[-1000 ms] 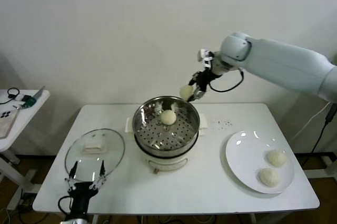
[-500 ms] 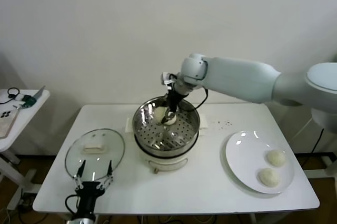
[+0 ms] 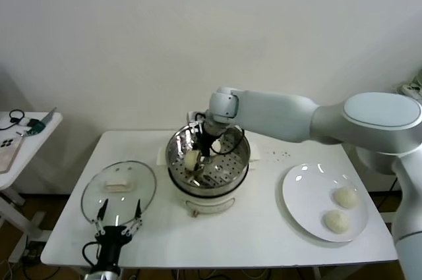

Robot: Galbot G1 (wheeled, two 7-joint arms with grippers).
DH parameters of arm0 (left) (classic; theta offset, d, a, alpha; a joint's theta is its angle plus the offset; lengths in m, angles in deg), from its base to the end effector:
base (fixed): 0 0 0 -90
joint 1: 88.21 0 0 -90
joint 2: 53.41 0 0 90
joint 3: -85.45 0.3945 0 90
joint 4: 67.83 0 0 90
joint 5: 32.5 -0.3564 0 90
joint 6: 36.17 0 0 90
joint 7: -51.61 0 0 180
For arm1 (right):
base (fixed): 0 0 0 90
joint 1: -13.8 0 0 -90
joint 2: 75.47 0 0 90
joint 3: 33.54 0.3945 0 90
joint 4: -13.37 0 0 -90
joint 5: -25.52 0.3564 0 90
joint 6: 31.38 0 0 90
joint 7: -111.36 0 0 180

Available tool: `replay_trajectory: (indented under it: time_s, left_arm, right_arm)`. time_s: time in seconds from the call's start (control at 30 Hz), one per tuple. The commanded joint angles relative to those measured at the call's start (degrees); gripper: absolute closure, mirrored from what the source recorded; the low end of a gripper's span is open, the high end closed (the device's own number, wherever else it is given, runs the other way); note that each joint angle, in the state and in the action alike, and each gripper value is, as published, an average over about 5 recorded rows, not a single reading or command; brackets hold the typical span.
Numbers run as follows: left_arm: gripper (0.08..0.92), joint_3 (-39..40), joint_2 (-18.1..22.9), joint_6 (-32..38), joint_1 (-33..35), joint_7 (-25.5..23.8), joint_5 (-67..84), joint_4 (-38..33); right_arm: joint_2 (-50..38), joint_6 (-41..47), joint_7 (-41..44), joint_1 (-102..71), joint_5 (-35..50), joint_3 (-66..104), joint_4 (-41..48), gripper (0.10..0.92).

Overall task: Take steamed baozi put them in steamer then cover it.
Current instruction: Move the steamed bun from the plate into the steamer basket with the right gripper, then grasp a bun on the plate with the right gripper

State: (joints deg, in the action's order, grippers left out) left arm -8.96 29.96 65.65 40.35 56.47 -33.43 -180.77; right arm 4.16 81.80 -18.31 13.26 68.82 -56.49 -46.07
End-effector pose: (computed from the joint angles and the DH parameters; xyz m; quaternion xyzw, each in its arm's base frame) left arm 0.0995 0.0546 -0.4002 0.0367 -0.9959 -0.0784 0.0276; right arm 0.6160 0.1744 -0.1255 0.6009 -0.5457 0.4787 0.3347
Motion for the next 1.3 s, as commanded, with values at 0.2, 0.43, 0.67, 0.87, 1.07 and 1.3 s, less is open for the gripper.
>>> replay_trajectory:
  time_s: [0.2,0.43,0.67,0.87,1.07,1.3]
  left_arm:
    - [0.177,0.2,-0.3,-0.2,-0.8,0.0,0.0,0.5]
    - [0.177,0.1,-0.3,-0.2,-0.9,0.1,0.1,0.6]
    - [0.177,0.1,-0.2,-0.2,-0.9,0.2,0.1,0.6]
    - [0.177,0.0,-0.1,-0.2,-1.1,0.4,0.1,0.6]
    - [0.177,-0.4,0.0,-0.6,-0.7,0.4,0.3,-0.2]
    - [0.177,-0.8,0.3,-1.6,-0.7,0.6,0.2,-1.0]
  right_arm:
    - [1.2,-0.5,0.8,-1.1,-2.2,-0.1,1.4,0.211]
    - [-1.1,-0.9,2.1,1.6,-1.8,0.9,-0.6,0.203]
    - [-9.8,-3.9,6.3,13.2,1.2,-1.4,-8.2,0.203]
    - [-21.2,-7.0,9.9,21.0,0.1,-5.4,-15.2,0.203]
    - [-34.5,-9.6,12.5,22.1,-10.7,-8.0,-23.5,0.203]
    - [-49.4,-11.0,12.8,13.8,-22.7,-5.4,-28.8,0.203]
